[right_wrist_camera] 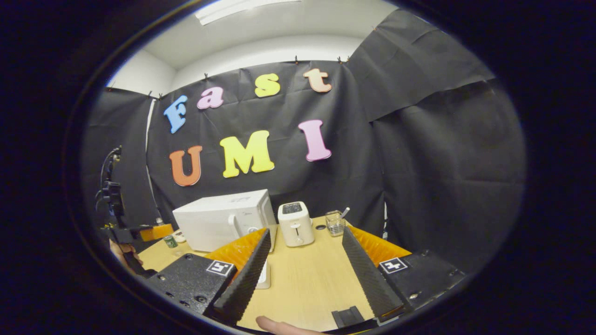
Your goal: Open the microwave oven with the left hand, put the food in, and close the microwave oven.
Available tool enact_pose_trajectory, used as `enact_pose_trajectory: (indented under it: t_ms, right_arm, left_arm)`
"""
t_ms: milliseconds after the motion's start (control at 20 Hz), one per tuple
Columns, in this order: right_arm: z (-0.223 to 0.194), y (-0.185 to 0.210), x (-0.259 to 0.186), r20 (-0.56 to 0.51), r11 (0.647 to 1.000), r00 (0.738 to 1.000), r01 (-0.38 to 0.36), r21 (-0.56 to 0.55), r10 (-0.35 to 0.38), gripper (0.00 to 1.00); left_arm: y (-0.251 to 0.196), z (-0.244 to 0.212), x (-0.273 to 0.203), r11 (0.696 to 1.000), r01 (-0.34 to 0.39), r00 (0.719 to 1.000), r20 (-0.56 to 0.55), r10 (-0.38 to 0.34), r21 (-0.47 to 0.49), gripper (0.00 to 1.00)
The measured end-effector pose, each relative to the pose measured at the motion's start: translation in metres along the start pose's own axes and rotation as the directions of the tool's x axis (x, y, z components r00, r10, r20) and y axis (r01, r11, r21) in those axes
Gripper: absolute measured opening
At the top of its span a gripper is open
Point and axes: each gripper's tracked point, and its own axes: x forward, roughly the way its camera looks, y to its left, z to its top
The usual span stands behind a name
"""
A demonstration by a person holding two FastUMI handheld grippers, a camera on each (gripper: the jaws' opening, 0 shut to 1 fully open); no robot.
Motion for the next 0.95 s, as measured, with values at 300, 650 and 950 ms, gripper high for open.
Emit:
enact_pose_trajectory:
  t_ms: [300, 650, 950]
  right_arm:
    - [0.018, 0.007, -0.002, 0.040, 1.000, 0.999, 0.009, -0.030, -0.008, 0.98]
    - [0.034, 0.024, -0.015, 0.075, 0.999, 0.997, -0.030, -0.027, 0.032, 0.98]
    - [0.043, 0.039, -0.035, 0.112, 0.995, 0.991, -0.065, -0.070, 0.073, 0.86]
  left_arm:
    - [0.000, 0.029, -0.073, 0.999, 0.017, 0.997, 0.080, -0.021, 0.046, 0.00]
    - [0.007, 0.054, -0.129, 0.998, -0.034, 0.978, 0.210, 0.024, 0.044, 0.29]
    - [0.014, 0.049, -0.134, 0.998, -0.057, 0.978, 0.200, 0.053, 0.014, 0.92]
